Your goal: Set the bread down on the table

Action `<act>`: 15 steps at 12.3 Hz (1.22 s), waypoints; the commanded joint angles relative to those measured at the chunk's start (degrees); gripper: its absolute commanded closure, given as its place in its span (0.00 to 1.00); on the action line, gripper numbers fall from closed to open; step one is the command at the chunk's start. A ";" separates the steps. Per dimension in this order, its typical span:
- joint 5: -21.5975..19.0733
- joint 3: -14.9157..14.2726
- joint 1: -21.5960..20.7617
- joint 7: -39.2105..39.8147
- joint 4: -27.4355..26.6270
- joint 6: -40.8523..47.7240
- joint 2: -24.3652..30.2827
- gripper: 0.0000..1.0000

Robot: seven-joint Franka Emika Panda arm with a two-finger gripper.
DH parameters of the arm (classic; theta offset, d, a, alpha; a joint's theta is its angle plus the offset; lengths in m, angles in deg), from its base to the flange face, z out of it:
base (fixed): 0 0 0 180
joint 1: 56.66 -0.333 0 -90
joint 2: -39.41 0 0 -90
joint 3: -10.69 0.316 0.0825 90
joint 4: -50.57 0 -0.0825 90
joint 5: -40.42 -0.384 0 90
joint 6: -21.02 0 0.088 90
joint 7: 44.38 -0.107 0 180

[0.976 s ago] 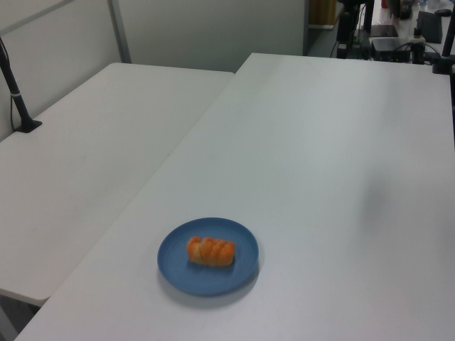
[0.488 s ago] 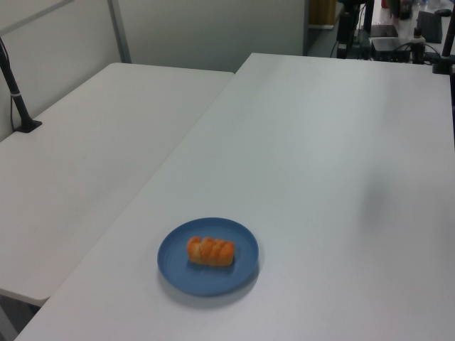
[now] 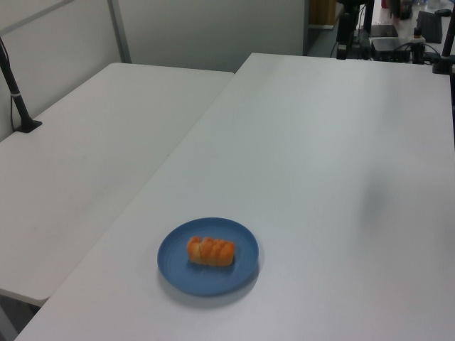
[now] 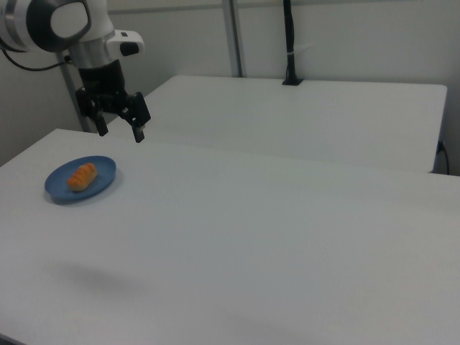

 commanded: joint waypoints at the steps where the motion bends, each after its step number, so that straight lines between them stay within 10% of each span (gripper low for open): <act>1: -1.29 -0.47 -2.55 1.31 -1.54 -0.25 -0.29 0.00; 15: 0.21 1.82 -18.02 -14.93 14.18 -18.59 -23.13 0.00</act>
